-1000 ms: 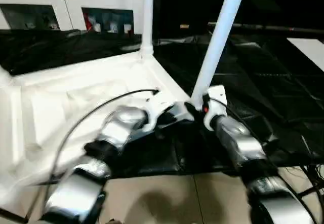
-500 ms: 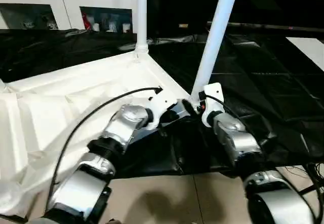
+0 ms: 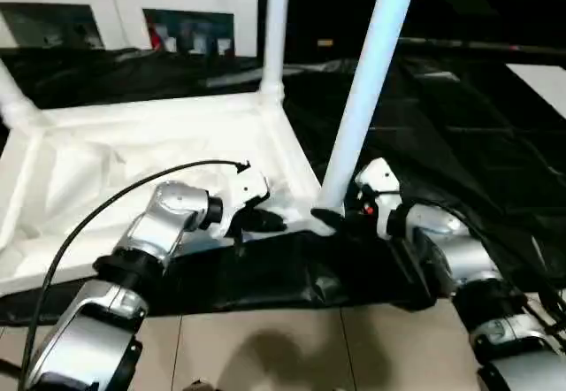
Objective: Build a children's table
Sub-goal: Rotate leg to tighten
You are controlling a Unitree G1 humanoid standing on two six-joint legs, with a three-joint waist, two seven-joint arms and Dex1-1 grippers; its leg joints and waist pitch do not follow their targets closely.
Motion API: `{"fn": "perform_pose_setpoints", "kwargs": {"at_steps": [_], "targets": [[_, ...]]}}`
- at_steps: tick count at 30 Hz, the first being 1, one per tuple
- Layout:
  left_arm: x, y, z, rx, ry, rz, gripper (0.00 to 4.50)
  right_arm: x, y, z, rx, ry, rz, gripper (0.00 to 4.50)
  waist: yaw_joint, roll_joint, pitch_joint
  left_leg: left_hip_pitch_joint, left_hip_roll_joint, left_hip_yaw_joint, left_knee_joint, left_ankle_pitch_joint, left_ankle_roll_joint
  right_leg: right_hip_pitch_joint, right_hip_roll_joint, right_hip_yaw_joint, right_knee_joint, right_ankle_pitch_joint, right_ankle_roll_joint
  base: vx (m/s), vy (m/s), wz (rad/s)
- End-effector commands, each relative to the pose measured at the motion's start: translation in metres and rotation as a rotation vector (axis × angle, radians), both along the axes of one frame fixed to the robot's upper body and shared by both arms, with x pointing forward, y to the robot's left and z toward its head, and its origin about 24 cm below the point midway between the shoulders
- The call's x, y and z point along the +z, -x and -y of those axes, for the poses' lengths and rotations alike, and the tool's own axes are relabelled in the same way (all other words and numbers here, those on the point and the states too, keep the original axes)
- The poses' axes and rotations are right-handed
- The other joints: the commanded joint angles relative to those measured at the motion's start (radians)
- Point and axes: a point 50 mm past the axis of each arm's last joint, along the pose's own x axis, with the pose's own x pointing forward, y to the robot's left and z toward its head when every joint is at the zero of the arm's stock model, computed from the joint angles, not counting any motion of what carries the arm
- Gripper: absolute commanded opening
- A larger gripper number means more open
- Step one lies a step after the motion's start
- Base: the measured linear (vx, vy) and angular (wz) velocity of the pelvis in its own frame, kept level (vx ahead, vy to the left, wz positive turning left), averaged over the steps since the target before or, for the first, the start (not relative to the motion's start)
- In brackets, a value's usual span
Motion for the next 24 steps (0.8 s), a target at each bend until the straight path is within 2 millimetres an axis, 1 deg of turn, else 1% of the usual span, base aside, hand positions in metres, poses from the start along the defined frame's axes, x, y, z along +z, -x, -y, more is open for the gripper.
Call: {"fn": "perform_pose_setpoints", "kwargs": {"at_steps": [1, 3, 4, 6, 8, 11, 12, 14, 15, 16, 18, 19, 24], "targets": [[-0.0026, 0.0068, 0.0078, -0.077, 0.017, -0.036, 0.0, -0.0006, 0.0015, 0.0107, -0.007, 0.031, -0.016, 3.91, -0.002, 0.001, -0.059, 0.019, 0.031, -0.009, -0.064, -0.198, 0.046, 0.045, -0.05, 0.044, -0.062, -0.107, -0.255, 0.0, 0.0, 0.0], [-0.0011, 0.0075, 0.0083, -0.08, 0.025, -0.035, 0.0, -0.0022, 0.0034, 0.01, 0.021, 0.035, -0.036, 3.91, 0.0, 0.001, -0.059, 0.019, 0.032, -0.009, -0.064, -0.202, 0.044, 0.044, -0.052, 0.044, -0.064, -0.127, -0.249, 0.0, 0.0, 0.0], [-0.0011, 0.0075, 0.0083, -0.08, 0.025, -0.035, 0.0, -0.0022, 0.0034, 0.01, 0.021, 0.035, -0.036, 3.91, 0.0, 0.0, -0.059, 0.017, 0.031, -0.01, -0.064, -0.203, 0.042, 0.045, -0.052, 0.044, -0.064, -0.138, -0.247, 0.0, 0.0, 0.0], [-0.0001, 0.0072, 0.0089, -0.075, 0.032, -0.032, 0.0, -0.0022, 0.0033, 0.0095, 0.026, 0.029, -0.043, 3.91, 0.0, 0.0, -0.059, 0.018, 0.032, -0.01, -0.064, -0.202, 0.04, 0.044, -0.052, 0.044, -0.065, -0.142, -0.244, 0.0, 0.0, 0.0], [0.0001, 0.007, 0.0091, -0.074, 0.032, -0.031, 0.0, -0.0019, 0.003, 0.0093, 0.026, 0.024, -0.045, 3.64, -0.001, 0.001, -0.059, 0.018, 0.031, -0.01, -0.065, -0.202, 0.038, 0.044, -0.051, 0.044, -0.065, -0.146, -0.242, 0.0, 0.0, 0.0], [0.0009, 0.0065, 0.0095, -0.072, 0.033, -0.03, 0.0, -0.0017, 0.0035, 0.0084, 0.037, 0.012, -0.06, 3.54, -0.001, -0.002, -0.061, 0.016, 0.03, -0.01, -0.063, -0.19, 0.043, 0.046, -0.051, 0.044, -0.063, -0.132, -0.242, 0.0, 0.0, 0.0], [0.0009, 0.0062, 0.0096, -0.069, 0.034, -0.029, 0.0, -0.002, 0.0039, 0.0083, 0.041, 0.011, -0.066, 3.24, 0.0, -0.002, -0.061, 0.016, 0.03, -0.01, -0.062, -0.179, 0.047, 0.046, -0.051, 0.044, -0.061, -0.12, -0.244, 0.0, 0.0, 0.0], [0.0009, 0.0062, 0.0094, -0.069, 0.034, -0.029, 0.0, -0.0021, 0.0041, 0.0084, 0.043, 0.01, -0.068, 3.19, 0.0, -0.001, -0.061, 0.016, 0.03, -0.01, -0.062, -0.175, 0.049, 0.046, -0.051, 0.043, -0.061, -0.116, -0.245, 0.0, 0.0, 0.0], [0.0008, 0.0063, 0.009, -0.067, 0.033, -0.029, 0.0, -0.0025, 0.0045, 0.0085, 0.045, 0.007, -0.074, 3.04, -0.001, -0.004, -0.061, 0.015, 0.03, -0.01, -0.061, -0.177, 0.051, 0.047, -0.05, 0.043, -0.061, -0.12, -0.245, 0.0, 0.0, 0.0], [0.0008, 0.0063, 0.009, -0.067, 0.033, -0.029, 0.0, -0.0025, 0.0045, 0.0085, 0.045, 0.007, -0.074, 3.04, 0.0, -0.003, -0.061, 0.016, 0.03, -0.01, -0.062, -0.177, 0.05, 0.047, -0.051, 0.043, -0.061, -0.124, -0.244, 0.0, 0.0, 0.0], [0.0003, 0.007, 0.008, -0.063, 0.033, -0.031, 0.0, -0.0041, 0.0055, 0.0082, 0.049, 0.006, -0.081, 2.82, 0.0, -0.003, -0.061, 0.016, 0.03, -0.01, -0.061, -0.175, 0.05, 0.046, -0.051, 0.043, -0.062, -0.128, -0.243, 0.0, 0.0, 0.0], [0.0001, 0.0071, 0.0079, -0.062, 0.033, -0.031, 0.0, -0.0043, 0.0057, 0.0081, 0.049, 0.006, -0.082, 2.82, 0.0, -0.002, -0.061, 0.017, 0.031, -0.01, -0.061, -0.174, 0.049, 0.046, -0.051, 0.043, -0.061, -0.127, -0.244, 0.0, 0.0, 0.0], [-0.0004, 0.0071, 0.0074, -0.057, 0.033, -0.031, 0.0, -0.0051, 0.0064, 0.0067, 0.051, 0.003, -0.088, 2.69, 0.0, -0.003, -0.062, 0.016, 0.03, -0.01, -0.06, -0.167, 0.053, 0.047, -0.051, 0.043, -0.059, -0.114, -0.248, 0.0, 0.0, 0.0]]}}
